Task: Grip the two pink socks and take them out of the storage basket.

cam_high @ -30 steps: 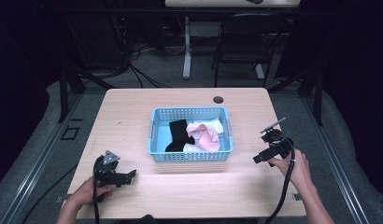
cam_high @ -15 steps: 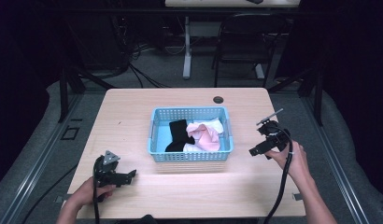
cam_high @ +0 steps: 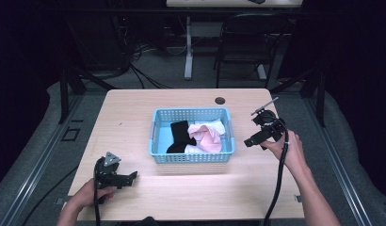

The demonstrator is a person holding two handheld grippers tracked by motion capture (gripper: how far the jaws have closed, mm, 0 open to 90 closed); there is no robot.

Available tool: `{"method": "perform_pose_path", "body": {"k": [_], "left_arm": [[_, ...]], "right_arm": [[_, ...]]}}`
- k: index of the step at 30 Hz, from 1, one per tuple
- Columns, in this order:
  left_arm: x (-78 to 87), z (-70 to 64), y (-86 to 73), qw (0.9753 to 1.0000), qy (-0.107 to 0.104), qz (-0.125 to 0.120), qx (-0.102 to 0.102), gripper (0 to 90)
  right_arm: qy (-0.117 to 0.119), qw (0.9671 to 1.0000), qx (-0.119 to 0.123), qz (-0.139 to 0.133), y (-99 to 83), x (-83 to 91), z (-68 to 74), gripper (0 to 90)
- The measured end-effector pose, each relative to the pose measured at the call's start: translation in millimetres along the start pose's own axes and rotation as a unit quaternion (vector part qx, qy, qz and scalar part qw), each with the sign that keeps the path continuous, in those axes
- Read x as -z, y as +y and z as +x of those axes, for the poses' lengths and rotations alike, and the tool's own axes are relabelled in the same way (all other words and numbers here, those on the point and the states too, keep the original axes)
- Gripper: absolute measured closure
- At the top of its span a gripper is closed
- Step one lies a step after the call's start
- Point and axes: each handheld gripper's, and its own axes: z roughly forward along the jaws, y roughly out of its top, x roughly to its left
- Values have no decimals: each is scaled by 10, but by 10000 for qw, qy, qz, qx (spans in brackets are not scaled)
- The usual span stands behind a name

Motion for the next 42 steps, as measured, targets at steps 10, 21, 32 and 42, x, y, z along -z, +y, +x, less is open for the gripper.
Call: {"method": "perform_pose_path", "body": {"k": [10,21,32,42], "left_arm": [[0,0,0,10000,1,-1,1,0],[0,0,0,10000,0,1,0,0],[1,0,0,10000,0,2,-1,0],[0,0,0,10000,-1,2,0,0]], "right_arm": [[121,9998,164,-31,273,26,82,0],[355,9986,392,-21,581,-78,251,0],[529,9968,600,73,824,-249,462,2],[693,9948,672,322,1014,-533,587,2]]}}
